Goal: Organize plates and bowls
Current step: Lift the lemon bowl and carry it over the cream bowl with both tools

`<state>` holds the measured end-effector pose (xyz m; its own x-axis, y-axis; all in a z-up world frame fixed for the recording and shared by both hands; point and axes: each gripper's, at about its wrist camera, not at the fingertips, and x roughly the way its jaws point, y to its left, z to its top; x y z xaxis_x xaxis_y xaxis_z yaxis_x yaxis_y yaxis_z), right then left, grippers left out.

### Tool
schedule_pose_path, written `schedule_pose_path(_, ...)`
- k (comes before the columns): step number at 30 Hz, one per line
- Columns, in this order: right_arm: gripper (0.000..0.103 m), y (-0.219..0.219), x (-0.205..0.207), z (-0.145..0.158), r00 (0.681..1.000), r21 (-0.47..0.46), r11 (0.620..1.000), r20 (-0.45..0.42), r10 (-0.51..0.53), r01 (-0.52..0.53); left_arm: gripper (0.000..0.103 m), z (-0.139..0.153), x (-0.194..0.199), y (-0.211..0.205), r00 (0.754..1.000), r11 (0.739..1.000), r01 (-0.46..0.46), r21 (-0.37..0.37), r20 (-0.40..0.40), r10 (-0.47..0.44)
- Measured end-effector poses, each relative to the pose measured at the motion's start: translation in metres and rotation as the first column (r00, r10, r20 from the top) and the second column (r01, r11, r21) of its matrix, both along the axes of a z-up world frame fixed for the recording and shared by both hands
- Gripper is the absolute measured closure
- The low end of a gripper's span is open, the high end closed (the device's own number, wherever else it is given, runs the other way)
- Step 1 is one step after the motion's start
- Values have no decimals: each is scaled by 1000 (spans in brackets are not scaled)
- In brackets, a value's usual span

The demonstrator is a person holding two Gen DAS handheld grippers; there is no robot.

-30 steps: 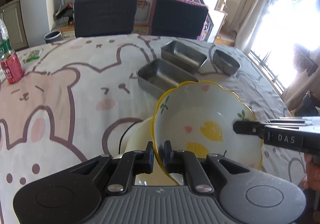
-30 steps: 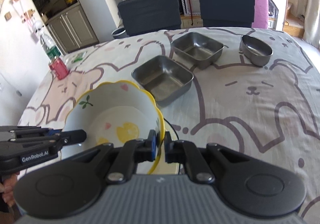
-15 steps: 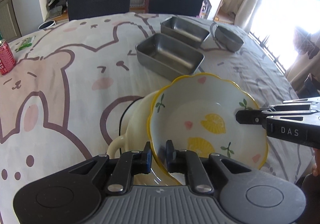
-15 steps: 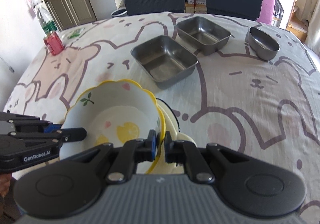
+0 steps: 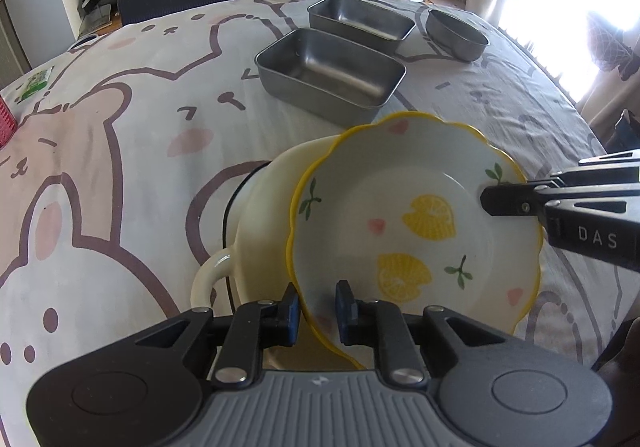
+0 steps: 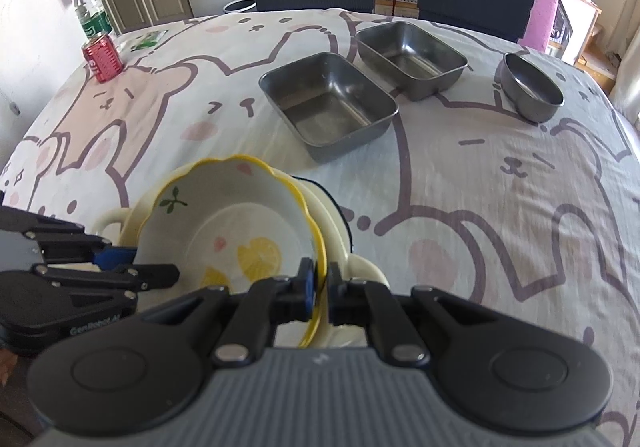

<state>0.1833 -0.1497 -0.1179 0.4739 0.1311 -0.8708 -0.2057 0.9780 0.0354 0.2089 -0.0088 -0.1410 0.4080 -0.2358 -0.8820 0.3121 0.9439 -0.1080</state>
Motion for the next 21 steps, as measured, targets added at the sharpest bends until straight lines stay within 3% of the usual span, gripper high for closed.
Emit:
schedule_pose_path(13,96,-4,5,-5,1000,19,1000,-17,-3,3,83,0,1,1,999,999,33,1,-11,-33)
schedule_pose_path(21,96,-3,8,-7,1000,23,1000,-12,5,-5,84,11,6,16,1000,1000,-2,-18,19,2)
